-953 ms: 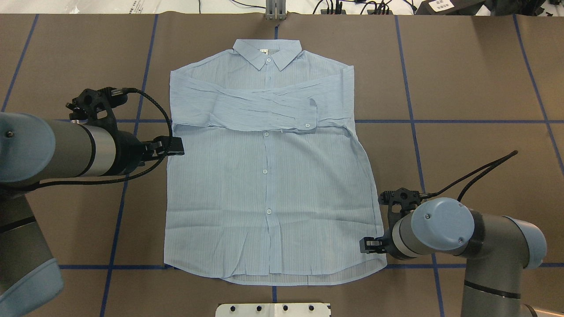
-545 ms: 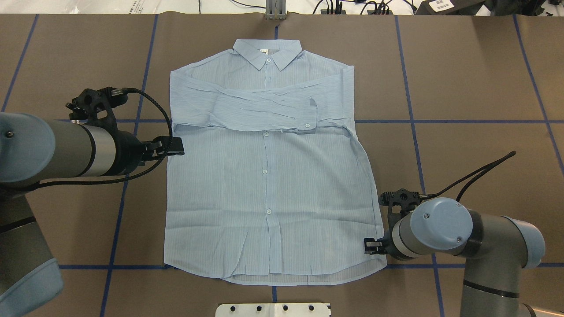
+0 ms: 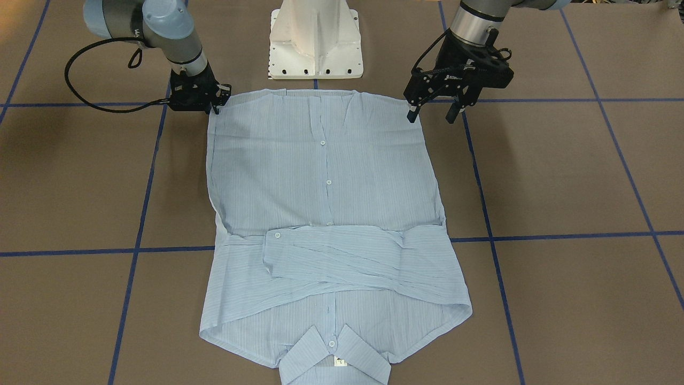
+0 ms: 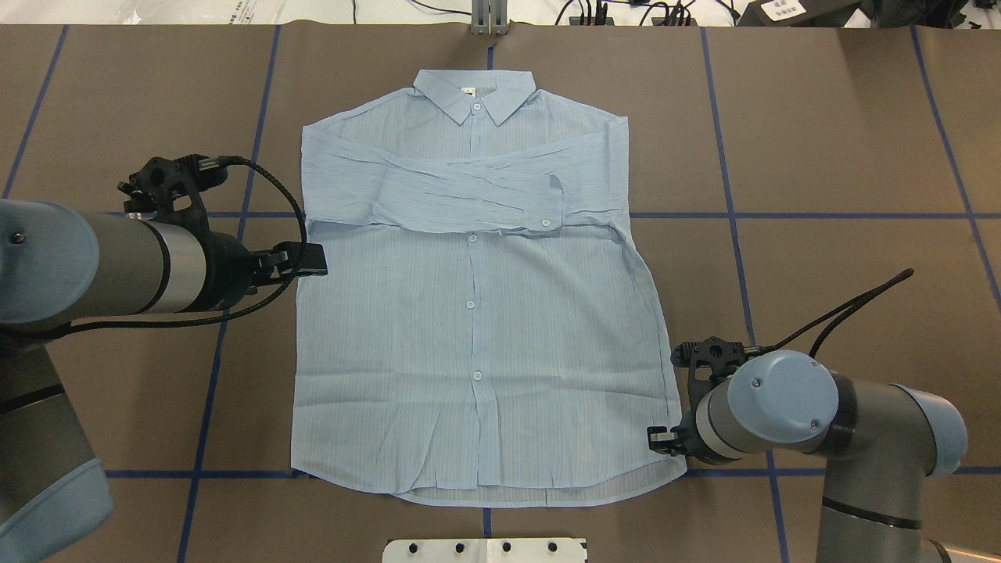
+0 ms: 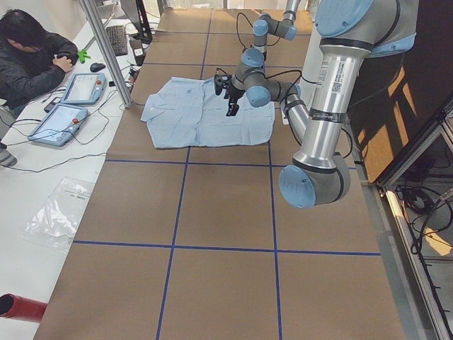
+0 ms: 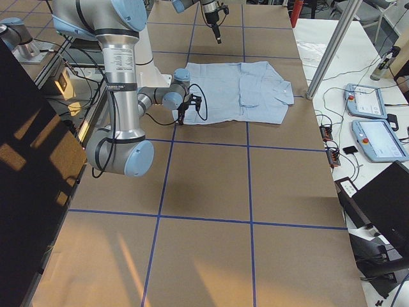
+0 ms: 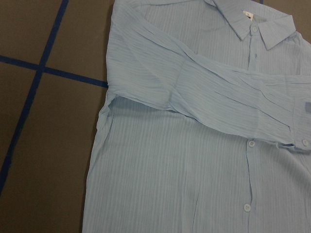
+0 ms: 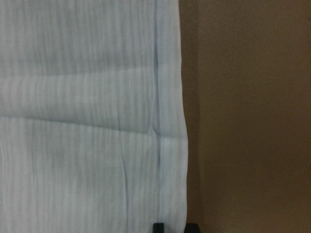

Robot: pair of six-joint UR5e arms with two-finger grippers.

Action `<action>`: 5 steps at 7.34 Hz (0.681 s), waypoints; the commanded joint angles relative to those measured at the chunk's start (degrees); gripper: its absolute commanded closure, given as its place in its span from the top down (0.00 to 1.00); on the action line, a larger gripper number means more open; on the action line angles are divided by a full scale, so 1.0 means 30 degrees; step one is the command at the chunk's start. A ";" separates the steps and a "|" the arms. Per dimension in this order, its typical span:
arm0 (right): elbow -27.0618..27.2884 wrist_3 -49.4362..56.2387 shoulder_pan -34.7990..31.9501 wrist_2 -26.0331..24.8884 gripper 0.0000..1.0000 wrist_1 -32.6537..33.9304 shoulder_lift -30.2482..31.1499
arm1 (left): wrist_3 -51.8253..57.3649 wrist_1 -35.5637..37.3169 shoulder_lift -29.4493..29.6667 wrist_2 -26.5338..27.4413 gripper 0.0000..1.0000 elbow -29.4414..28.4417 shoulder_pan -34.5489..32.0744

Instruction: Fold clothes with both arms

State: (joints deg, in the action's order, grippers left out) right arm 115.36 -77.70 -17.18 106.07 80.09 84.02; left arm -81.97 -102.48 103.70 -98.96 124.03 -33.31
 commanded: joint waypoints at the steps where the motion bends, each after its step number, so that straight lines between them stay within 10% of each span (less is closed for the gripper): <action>1: 0.0015 0.0002 0.0013 0.0179 0.25 -0.0006 -0.0029 | 0.0018 0.0000 -0.0024 0.0000 0.98 -0.0033 0.0000; 3: 0.0102 -0.0027 0.0013 0.0122 0.00 -0.0006 -0.0029 | 0.0018 0.0000 -0.0024 0.0000 0.98 -0.0063 0.0000; 5: 0.0365 -0.0028 -0.0016 0.0238 0.00 -0.0006 -0.0262 | 0.0018 0.0000 -0.0140 0.0000 0.96 -0.0034 0.0000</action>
State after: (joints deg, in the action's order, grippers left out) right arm 116.00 -77.76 -17.22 106.61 80.07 83.74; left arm -81.91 -102.48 103.53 -98.97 123.87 -33.31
